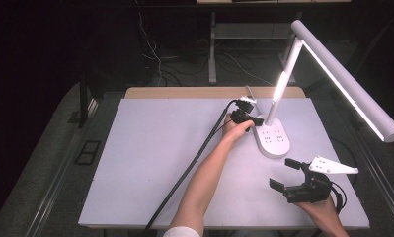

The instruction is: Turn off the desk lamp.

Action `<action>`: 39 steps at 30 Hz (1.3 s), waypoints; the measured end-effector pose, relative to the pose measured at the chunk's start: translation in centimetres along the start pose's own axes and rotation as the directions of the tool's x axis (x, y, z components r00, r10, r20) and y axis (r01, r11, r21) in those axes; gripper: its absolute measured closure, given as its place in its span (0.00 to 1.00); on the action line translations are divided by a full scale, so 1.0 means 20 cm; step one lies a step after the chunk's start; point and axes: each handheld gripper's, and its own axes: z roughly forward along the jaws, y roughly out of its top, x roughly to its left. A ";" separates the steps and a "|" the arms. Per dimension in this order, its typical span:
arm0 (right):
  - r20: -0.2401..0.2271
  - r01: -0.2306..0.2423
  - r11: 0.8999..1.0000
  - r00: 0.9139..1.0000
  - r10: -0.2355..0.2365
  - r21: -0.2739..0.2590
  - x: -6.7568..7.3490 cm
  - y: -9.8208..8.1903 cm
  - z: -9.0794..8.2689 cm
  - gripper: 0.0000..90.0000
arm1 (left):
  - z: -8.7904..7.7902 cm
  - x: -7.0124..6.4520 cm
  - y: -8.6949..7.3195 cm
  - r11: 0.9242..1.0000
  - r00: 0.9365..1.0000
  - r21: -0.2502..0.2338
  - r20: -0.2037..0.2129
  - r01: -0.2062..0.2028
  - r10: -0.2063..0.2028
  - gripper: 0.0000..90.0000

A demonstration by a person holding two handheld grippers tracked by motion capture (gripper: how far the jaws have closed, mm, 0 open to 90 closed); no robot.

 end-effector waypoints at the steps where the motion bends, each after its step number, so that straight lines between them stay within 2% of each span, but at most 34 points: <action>1: -0.001 0.000 1.000 1.000 0.000 -0.001 0.00 0.00 0.00 0.00 | 0.00 0.00 0.00 1.000 1.000 0.001 -0.002 -0.004 0.004 1.00; 5: -0.001 -0.002 1.000 1.000 0.002 -0.001 0.00 0.00 0.00 0.00 | 0.00 0.00 0.00 1.000 1.000 0.004 -0.008 -0.003 0.003 1.00; 8: -0.003 0.003 1.000 1.000 -0.003 0.000 0.00 0.00 0.00 0.00 | 0.00 0.00 0.00 1.000 1.000 0.002 -0.006 0.015 -0.015 1.00; 13: -0.006 0.001 1.000 1.000 -0.001 -0.003 0.01 0.00 0.00 0.00 | 0.00 -0.03 0.02 1.000 0.999 0.026 -0.040 -0.011 0.012 1.00; 16: -0.007 0.003 1.000 1.000 -0.003 -0.008 0.01 0.01 0.00 0.00 | 0.00 -0.02 0.02 0.999 0.999 0.041 -0.035 0.002 0.000 1.00; 19: -0.007 0.001 1.000 1.000 -0.001 -0.014 0.01 0.01 -0.01 0.00 | 0.01 -0.04 0.03 0.998 0.998 0.056 -0.052 -0.021 0.024 1.00; 20: -0.007 0.001 1.000 1.000 -0.001 -0.014 0.01 0.01 -0.01 0.00 | 0.01 -0.05 0.03 0.998 0.999 0.065 -0.043 -0.025 0.028 1.00; 22: -0.009 0.000 1.000 1.000 0.000 -0.018 0.01 0.01 -0.01 0.00 | 0.02 -0.04 0.03 0.998 1.000 0.062 -0.031 0.001 0.001 1.00; 24: -0.009 -0.002 1.000 1.000 0.002 -0.018 0.01 0.01 -0.01 0.00 | 0.01 -0.03 0.03 0.998 1.000 0.059 -0.022 0.006 -0.005 1.00; 27: -0.010 -0.001 1.000 1.000 0.001 -0.015 0.01 0.01 0.00 0.00 | 0.01 -0.04 0.04 0.996 1.000 0.083 -0.026 -0.014 0.016 1.00; 29: -0.007 -0.001 1.000 1.000 0.001 -0.010 0.01 0.01 0.00 0.00 | 0.01 -0.04 0.06 0.997 1.000 0.071 -0.024 -0.003 0.005 1.00; 32: -0.009 -0.003 1.000 1.000 0.003 -0.011 0.00 0.00 0.00 0.00 | 0.00 -0.03 0.06 0.997 0.999 0.072 -0.032 -0.015 0.018 0.99; 33: -0.009 -0.003 1.000 1.000 0.003 -0.011 0.00 0.00 0.00 0.00 | 0.00 -0.03 0.06 0.998 0.999 0.066 -0.036 -0.005 0.007 0.99; 36: -0.007 -0.003 1.000 1.000 0.003 -0.013 0.00 0.00 0.00 0.00 | -0.02 -0.02 0.06 0.998 0.998 0.057 -0.065 0.011 -0.008 0.93; 37: -0.006 -0.004 1.000 1.000 0.004 -0.012 0.00 0.00 0.00 0.00 | -0.03 -0.02 0.05 0.998 0.998 0.052 -0.060 0.020 -0.017 0.92; 38: -0.007 -0.004 1.000 1.000 0.004 -0.013 0.00 0.00 0.00 0.00 | -0.05 0.00 0.05 1.000 0.999 0.027 -0.049 0.009 -0.007 0.92; 39: -0.007 -0.004 1.000 1.000 0.004 -0.013 0.00 0.00 0.00 0.00 | -0.05 0.00 0.05 1.000 0.999 0.027 -0.049 0.009 -0.007 0.90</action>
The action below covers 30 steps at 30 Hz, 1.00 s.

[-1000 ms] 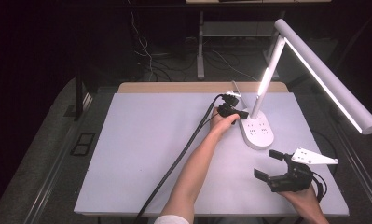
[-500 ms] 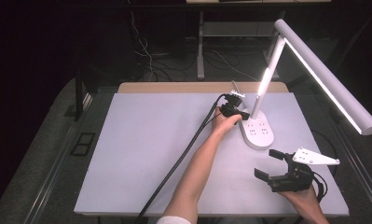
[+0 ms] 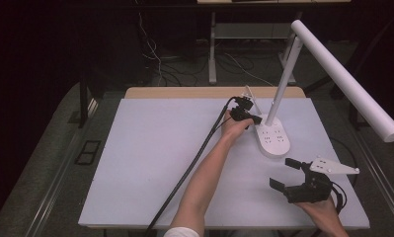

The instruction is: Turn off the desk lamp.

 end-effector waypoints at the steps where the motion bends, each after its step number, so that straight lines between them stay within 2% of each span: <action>1: -0.001 0.000 1.000 1.000 0.000 0.000 0.00 0.00 0.00 0.00 | -0.01 0.01 0.00 1.000 1.000 -0.015 0.007 -0.003 0.003 0.88; 4: -0.002 0.001 1.000 1.000 -0.001 0.001 0.00 0.00 0.00 0.00 | -0.05 0.01 -0.01 0.999 1.000 -0.046 0.022 -0.006 0.007 0.84; 5: -0.003 0.001 1.000 1.000 -0.001 0.002 0.00 0.00 0.00 0.00 | -0.07 0.01 -0.01 0.998 1.000 -0.059 0.030 0.004 -0.003 0.82; 9: -0.001 0.004 1.000 1.000 -0.004 0.003 0.00 0.00 0.01 0.00 | -0.12 0.02 -0.01 0.996 0.999 -0.093 0.045 -0.007 0.011 0.76; 15: 0.000 0.004 1.000 1.000 -0.004 0.002 0.00 0.00 0.01 0.00 | -0.20 0.02 -0.02 0.993 0.998 -0.118 0.047 -0.025 0.031 0.70; 19: -0.001 0.003 1.000 1.000 -0.003 0.004 0.00 0.00 0.01 0.00 | -0.26 0.03 -0.02 0.989 0.998 -0.146 0.053 -0.019 0.027 0.61; 21: -0.002 0.003 1.000 1.000 -0.003 0.005 0.00 0.00 0.01 0.00 | -0.29 0.02 -0.02 0.987 0.998 -0.161 0.056 -0.013 0.022 0.59; 27: 0.001 0.006 1.000 1.000 -0.006 0.008 0.00 0.00 0.01 0.00 | -0.39 0.03 -0.04 0.984 0.999 -0.175 0.039 -0.026 0.034 0.46; 30: 0.001 0.007 1.000 1.000 -0.007 0.009 0.01 0.00 0.02 0.00 | -0.44 0.04 -0.05 0.985 0.999 -0.167 0.023 -0.036 0.040 0.43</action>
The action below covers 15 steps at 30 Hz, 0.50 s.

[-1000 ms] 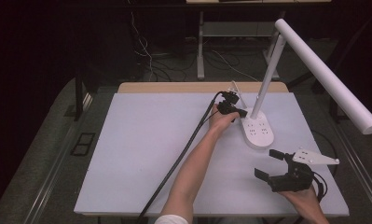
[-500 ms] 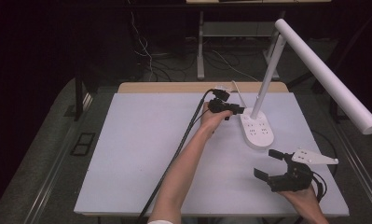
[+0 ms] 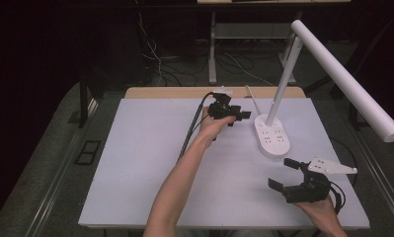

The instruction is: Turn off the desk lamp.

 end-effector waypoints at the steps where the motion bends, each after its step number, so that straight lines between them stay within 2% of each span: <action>1: 0.000 0.002 1.000 1.000 -0.002 0.000 0.00 0.00 0.00 0.00 | -0.02 0.00 0.00 1.000 1.000 -0.010 0.001 0.008 -0.008 0.43; 3: -0.001 0.001 1.000 1.000 -0.001 0.002 0.00 0.00 0.00 0.00 | -0.05 0.00 -0.01 1.000 1.000 -0.025 0.008 0.016 -0.016 0.39; 4: -0.001 0.001 1.000 1.000 -0.001 0.003 0.00 0.00 0.00 0.00 | -0.07 0.01 -0.01 0.999 1.000 -0.024 0.014 0.024 -0.024 0.33; 5: -0.001 0.001 1.000 1.000 -0.001 0.003 0.00 0.00 0.00 0.00 | -0.09 0.01 0.00 0.999 0.999 -0.016 0.018 0.032 -0.031 0.33; 6: -0.001 0.002 1.000 1.000 -0.002 0.003 0.00 0.00 0.00 0.00 | -0.10 0.01 0.00 0.999 0.999 -0.014 0.023 0.030 -0.029 0.27; 9: -0.002 0.001 1.000 1.000 -0.001 0.003 0.00 0.00 0.00 0.00 | -0.17 0.01 -0.01 1.000 1.000 -0.012 0.011 0.020 -0.019 0.21; 11: -0.002 0.002 1.000 1.000 -0.002 0.003 0.00 0.00 0.00 0.00 | -0.21 0.00 -0.02 0.999 0.999 -0.032 0.015 0.029 -0.029 0.17; 15: -0.002 0.001 1.000 1.000 -0.001 0.004 0.01 0.00 0.00 0.00 | -0.31 -0.02 -0.05 0.998 1.000 -0.057 -0.002 0.008 -0.008 0.17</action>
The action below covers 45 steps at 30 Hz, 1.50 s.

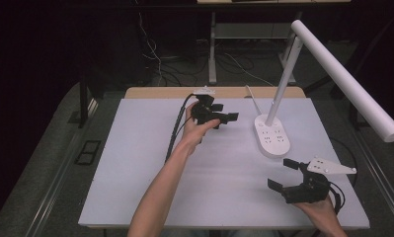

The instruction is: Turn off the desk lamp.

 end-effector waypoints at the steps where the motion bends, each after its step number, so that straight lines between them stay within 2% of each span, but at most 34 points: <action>1: -0.001 0.000 1.000 1.000 0.000 0.000 0.00 0.00 0.00 0.00 | -0.03 0.00 -0.01 1.000 1.000 -0.002 0.004 -0.011 0.011 0.17; 2: -0.001 0.001 1.000 1.000 -0.001 0.000 0.00 0.00 0.00 0.00 | -0.05 -0.01 -0.03 1.000 1.000 -0.019 0.007 -0.005 0.005 0.17; 3: -0.001 0.002 1.000 1.000 -0.002 -0.001 0.00 0.00 0.00 0.00 | -0.07 -0.01 -0.04 0.999 0.999 -0.013 0.004 -0.033 0.033 0.17; 6: -0.001 -0.001 1.000 1.000 0.001 0.004 0.00 0.00 0.00 0.00 | -0.15 -0.02 -0.09 0.999 0.999 -0.028 -0.006 -0.046 0.046 0.18; 10: -0.001 0.001 1.000 1.000 -0.001 0.006 0.01 0.00 0.00 0.00 | -0.25 -0.03 -0.16 0.996 0.998 -0.064 -0.023 -0.056 0.054 0.18; 13: -0.002 0.003 1.000 1.000 -0.003 0.008 0.01 0.00 0.01 0.00 | -0.32 -0.03 -0.19 0.994 0.999 -0.092 -0.016 -0.053 0.052 0.16; 21: -0.003 0.002 1.000 1.000 -0.002 0.012 0.02 0.00 0.01 0.00 | -0.51 -0.02 -0.26 0.982 0.995 -0.161 -0.050 -0.093 0.086 0.12; 22: -0.001 0.001 1.000 1.000 -0.001 0.012 0.01 0.00 0.01 0.00 | -0.54 -0.02 -0.27 0.979 0.994 -0.176 -0.053 -0.104 0.096 0.11; 23: -0.001 0.001 1.000 1.000 -0.001 0.012 0.01 0.00 0.01 0.00 | -0.56 -0.01 -0.28 0.977 0.994 -0.184 -0.045 -0.106 0.100 0.11; 26: -0.001 0.001 1.000 1.000 -0.001 0.012 0.01 0.00 0.01 0.00 | -0.63 -0.01 -0.31 0.973 0.993 -0.201 -0.058 -0.113 0.103 0.11; 35: -0.002 0.000 1.000 1.000 0.000 0.014 0.02 0.00 0.01 0.00 | -0.79 -0.05 -0.40 0.969 0.991 -0.218 -0.089 -0.118 0.100 0.11; 42: 0.002 0.002 1.000 1.000 -0.002 0.013 0.02 0.00 0.01 0.00 | -0.88 -0.09 -0.48 0.968 0.989 -0.214 -0.105 -0.128 0.107 0.11; 45: 0.005 0.002 1.000 1.000 -0.002 0.015 0.02 0.00 0.01 0.00 | -0.90 -0.10 -0.52 0.968 0.989 -0.213 -0.096 -0.131 0.112 0.11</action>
